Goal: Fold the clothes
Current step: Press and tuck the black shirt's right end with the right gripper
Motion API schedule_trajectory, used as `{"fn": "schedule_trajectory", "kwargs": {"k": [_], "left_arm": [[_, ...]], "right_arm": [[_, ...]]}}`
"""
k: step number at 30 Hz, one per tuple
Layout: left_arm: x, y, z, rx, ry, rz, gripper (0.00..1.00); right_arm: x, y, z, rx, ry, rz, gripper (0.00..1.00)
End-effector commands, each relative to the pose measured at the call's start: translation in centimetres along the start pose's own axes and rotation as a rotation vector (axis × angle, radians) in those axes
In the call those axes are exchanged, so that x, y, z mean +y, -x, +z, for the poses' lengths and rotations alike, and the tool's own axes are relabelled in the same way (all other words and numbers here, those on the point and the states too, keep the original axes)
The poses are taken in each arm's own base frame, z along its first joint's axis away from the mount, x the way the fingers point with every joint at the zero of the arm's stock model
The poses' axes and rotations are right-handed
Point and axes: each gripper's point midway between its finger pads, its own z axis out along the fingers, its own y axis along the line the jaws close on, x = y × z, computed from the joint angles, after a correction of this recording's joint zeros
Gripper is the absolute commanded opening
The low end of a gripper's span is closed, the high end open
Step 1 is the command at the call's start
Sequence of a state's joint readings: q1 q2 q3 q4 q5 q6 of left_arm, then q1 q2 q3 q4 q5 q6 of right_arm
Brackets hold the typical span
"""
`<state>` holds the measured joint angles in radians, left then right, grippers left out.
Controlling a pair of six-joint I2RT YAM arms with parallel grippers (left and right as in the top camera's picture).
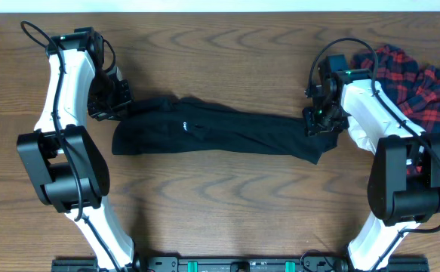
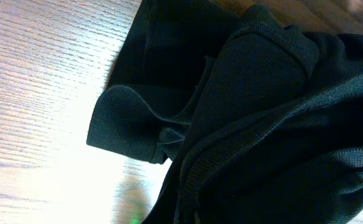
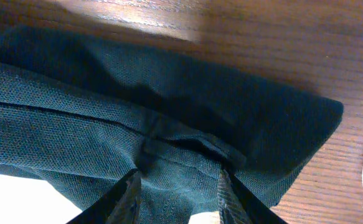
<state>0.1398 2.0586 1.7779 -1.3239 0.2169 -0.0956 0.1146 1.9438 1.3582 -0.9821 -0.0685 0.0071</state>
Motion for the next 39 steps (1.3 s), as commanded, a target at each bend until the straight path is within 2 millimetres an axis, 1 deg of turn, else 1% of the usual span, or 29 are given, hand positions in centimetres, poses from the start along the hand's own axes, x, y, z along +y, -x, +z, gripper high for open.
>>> {"fn": "schedule_trajectory", "kwargs": {"k": [1,5,9,16,18,19,21,23,27,30,36,39], "left_arm": [[0.2,-0.2,-0.6,-0.017,0.018,0.02,0.06],[0.2,-0.3,-0.6,-0.017,0.018,0.02,0.06],[0.2,-0.3,-0.6,-0.016,0.018,0.02,0.06],[0.2,-0.3,-0.6,-0.017,0.018,0.02,0.06],[0.2,-0.3,-0.6,-0.017,0.018,0.02,0.06],[0.2,-0.3,-0.6,-0.017,0.018,0.02,0.06],[0.2,-0.3,-0.6,-0.017,0.018,0.02,0.06],[0.2,-0.2,-0.6,-0.017,0.018,0.02,0.06],[0.2,-0.3,-0.6,-0.017,0.018,0.02,0.06],[0.2,-0.3,-0.6,-0.017,0.018,0.02,0.06],[0.2,-0.3,-0.6,-0.017,0.018,0.02,0.06],[0.2,-0.3,-0.6,-0.017,0.018,0.02,0.06]], "right_arm": [[-0.7,-0.2,-0.1,0.0,-0.028,0.022,0.39],[-0.8,0.2,-0.1,-0.016,-0.03,0.021,0.45],[-1.0,0.3,0.5,-0.03,-0.044,0.028,0.52],[-0.9,-0.4,1.7,-0.022,-0.034,0.028,0.51],[-0.6,-0.7,2.2,-0.014,-0.014,0.029,0.47],[-0.6,-0.8,2.3,-0.013,-0.009,0.029,0.44],[-0.6,-0.8,2.4,-0.017,-0.009,0.028,0.31],[-0.6,-0.4,2.4,-0.033,-0.009,0.028,0.16],[-0.7,0.4,2.4,-0.065,-0.014,0.066,0.01],[-1.0,0.9,2.3,-0.088,-0.025,0.104,0.01],[-3.8,1.5,2.0,-0.127,-0.153,0.225,0.01],[-4.5,2.0,1.8,-0.151,-0.163,0.253,0.03]]}}
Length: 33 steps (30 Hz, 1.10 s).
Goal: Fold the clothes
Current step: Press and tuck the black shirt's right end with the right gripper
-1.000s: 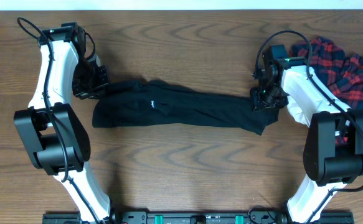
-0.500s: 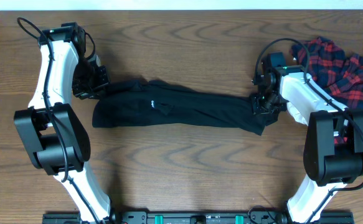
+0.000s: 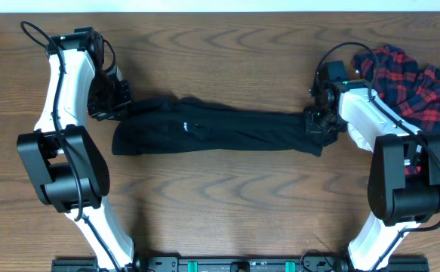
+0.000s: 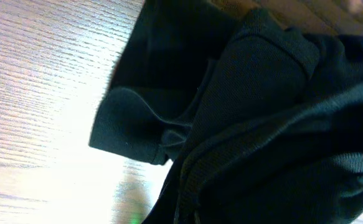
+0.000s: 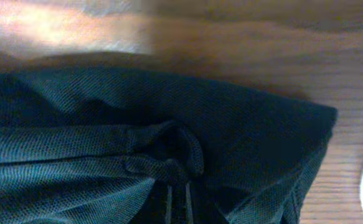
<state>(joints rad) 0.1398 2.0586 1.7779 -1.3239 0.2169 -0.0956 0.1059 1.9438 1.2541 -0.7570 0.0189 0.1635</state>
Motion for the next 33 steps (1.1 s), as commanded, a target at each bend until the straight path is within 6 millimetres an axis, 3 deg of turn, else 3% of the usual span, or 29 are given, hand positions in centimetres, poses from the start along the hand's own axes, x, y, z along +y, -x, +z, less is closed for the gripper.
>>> {"fn": "schedule_trajectory", "kwargs": {"k": [1,11,16,19,21,33], "left_arm": [[0.2,-0.2,-0.7,-0.017,0.018,0.02,0.06],[0.2,-0.2,-0.6,-0.017,0.018,0.02,0.06],[0.2,-0.2,-0.6,-0.017,0.018,0.02,0.06],[0.2,-0.2,-0.6,-0.017,0.018,0.02,0.06],[0.2,-0.2,-0.6,-0.017,0.017,0.02,0.06],[0.2,-0.1,-0.6,-0.021,0.017,0.02,0.06]], "right_arm": [[-2.6,0.6,-0.1,-0.033,-0.085,0.091,0.03],[-2.4,1.1,-0.1,-0.049,-0.074,0.079,0.01],[-2.4,1.0,-0.1,-0.046,-0.075,0.08,0.1],[-2.4,1.0,-0.1,-0.047,-0.075,0.081,0.23],[-2.4,1.2,-0.2,-0.053,-0.074,0.084,0.26],[-1.9,2.5,-2.4,-0.113,-0.041,0.086,0.22]]}}
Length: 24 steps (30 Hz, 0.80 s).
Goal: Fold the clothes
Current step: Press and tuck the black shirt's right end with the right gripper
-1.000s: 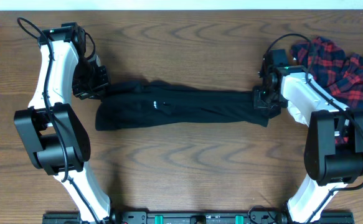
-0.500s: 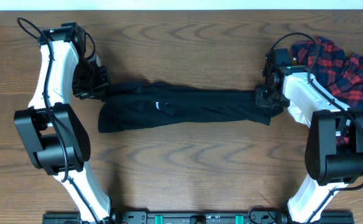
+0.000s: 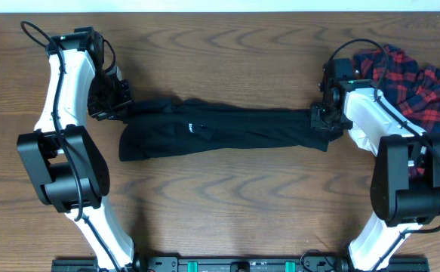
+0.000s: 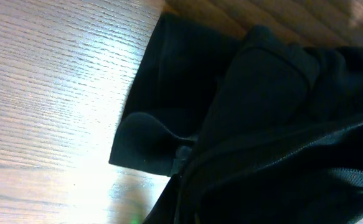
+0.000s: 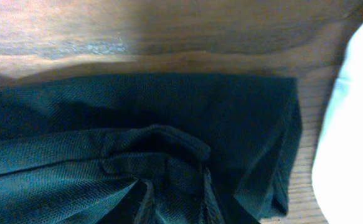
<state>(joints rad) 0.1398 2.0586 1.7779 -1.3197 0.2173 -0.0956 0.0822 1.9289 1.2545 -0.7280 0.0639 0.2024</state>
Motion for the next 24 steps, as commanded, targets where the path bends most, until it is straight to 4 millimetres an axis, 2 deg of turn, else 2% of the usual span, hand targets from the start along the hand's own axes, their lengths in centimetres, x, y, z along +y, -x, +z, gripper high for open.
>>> {"fn": "schedule_trajectory", "kwargs": {"k": [1,12,18,20,24], "left_arm": [[0.25,-0.24,-0.65,-0.017,0.018,0.02,0.06],[0.25,-0.24,-0.63,-0.017,0.018,0.02,0.06],[0.25,-0.24,-0.65,-0.017,0.018,0.02,0.06],[0.25,-0.22,-0.65,-0.018,0.018,0.02,0.06],[0.23,-0.17,-0.64,-0.02,0.018,0.02,0.06]], "right_arm": [[-0.36,1.46,-1.8,-0.061,0.001,0.023,0.22],[-0.37,1.4,-1.8,-0.058,0.001,0.023,0.23],[-0.36,1.45,-1.82,-0.06,0.001,0.023,0.13],[-0.36,1.48,-1.84,-0.061,0.001,0.023,0.01],[-0.36,1.55,-1.88,-0.063,0.001,0.024,0.01]]}}
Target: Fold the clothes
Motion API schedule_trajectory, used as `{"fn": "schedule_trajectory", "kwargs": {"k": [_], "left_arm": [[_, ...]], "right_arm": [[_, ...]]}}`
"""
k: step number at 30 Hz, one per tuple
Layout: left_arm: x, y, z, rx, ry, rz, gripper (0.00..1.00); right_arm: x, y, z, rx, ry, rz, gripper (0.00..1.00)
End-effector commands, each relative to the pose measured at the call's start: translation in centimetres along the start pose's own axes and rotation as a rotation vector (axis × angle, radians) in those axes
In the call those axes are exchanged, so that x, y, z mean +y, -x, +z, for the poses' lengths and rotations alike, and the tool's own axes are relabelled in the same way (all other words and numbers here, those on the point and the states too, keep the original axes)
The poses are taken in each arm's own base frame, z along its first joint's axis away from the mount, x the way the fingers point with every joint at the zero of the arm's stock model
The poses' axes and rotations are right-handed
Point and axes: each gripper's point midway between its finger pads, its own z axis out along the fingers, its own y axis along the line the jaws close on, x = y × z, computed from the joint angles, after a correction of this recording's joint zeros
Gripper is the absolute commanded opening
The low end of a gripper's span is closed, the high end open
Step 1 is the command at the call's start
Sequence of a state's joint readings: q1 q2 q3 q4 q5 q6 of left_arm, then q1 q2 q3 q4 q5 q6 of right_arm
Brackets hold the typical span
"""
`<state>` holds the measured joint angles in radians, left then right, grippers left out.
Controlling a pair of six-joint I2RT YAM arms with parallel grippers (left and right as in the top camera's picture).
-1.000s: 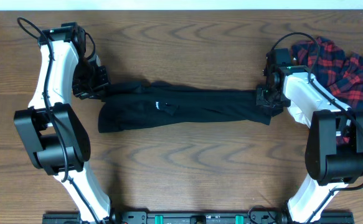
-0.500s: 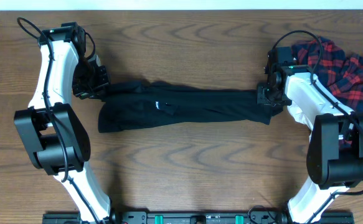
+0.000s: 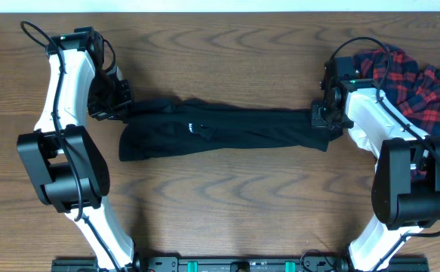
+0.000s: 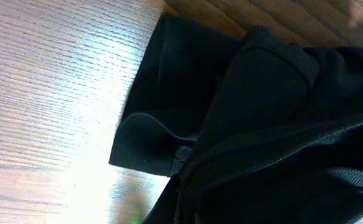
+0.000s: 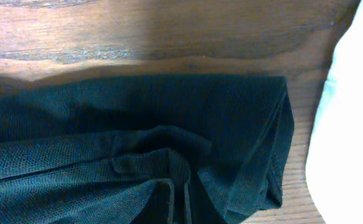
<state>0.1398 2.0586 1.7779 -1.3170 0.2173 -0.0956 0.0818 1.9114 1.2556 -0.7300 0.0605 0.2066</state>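
Observation:
A black garment (image 3: 220, 130) lies stretched into a long band across the middle of the wooden table (image 3: 227, 204). My left gripper (image 3: 118, 107) is shut on its left end, where folds of black cloth (image 4: 274, 124) fill the left wrist view and hide the fingers. At the band's right end my right gripper (image 3: 319, 119) is shut on the cloth (image 5: 137, 143); the two thin fingertips (image 5: 169, 199) pinch a fold at the bottom of the right wrist view.
A red and black plaid garment (image 3: 423, 87) lies crumpled at the table's far right, behind my right arm. Bare wood runs in front of and behind the black band.
Almost nothing has moved. The black band lies stretched the same way, and both grippers hold its ends in the same places.
At first the black garment sagged between my grippers, its right end drooping toward the front. Then my right gripper was further right with the band straighter. Then the band was taut and narrower, its left end shifted right, and it stays so now.

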Motion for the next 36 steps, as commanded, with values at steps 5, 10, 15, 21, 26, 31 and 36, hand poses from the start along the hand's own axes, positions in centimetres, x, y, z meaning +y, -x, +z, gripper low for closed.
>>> {"fn": "schedule_trajectory", "kwargs": {"k": [5,10,15,21,26,31,36], "left_arm": [[0.2,-0.2,-0.6,-0.017,0.018,0.02,0.06],[0.2,-0.2,-0.7,-0.017,0.018,0.02,0.06],[0.2,-0.2,-0.6,-0.017,0.018,0.02,0.06],[0.2,-0.2,-0.6,-0.017,0.018,0.02,0.06],[0.2,-0.3,-0.6,-0.016,0.018,0.02,0.06],[0.2,-0.3,-0.6,-0.016,0.018,0.02,0.06],[0.2,-0.2,-0.6,-0.017,0.018,0.02,0.06]], "right_arm": [[-0.3,2.8,-2.1,-0.089,-0.003,0.02,0.01],[0.2,6.4,-4.8,-0.194,0.018,0.027,0.01],[0.2,8.6,-5.9,-0.278,0.008,0.03,0.01],[-1.1,9.2,-5.5,-0.301,-0.07,0.042,0.01],[-1.9,11.2,-6.3,-0.39,-0.11,0.062,0.04],[-1.7,13.6,-7.3,-0.494,-0.089,0.082,0.03],[-1.5,14.5,-7.8,-0.536,-0.08,0.089,0.01]]}}
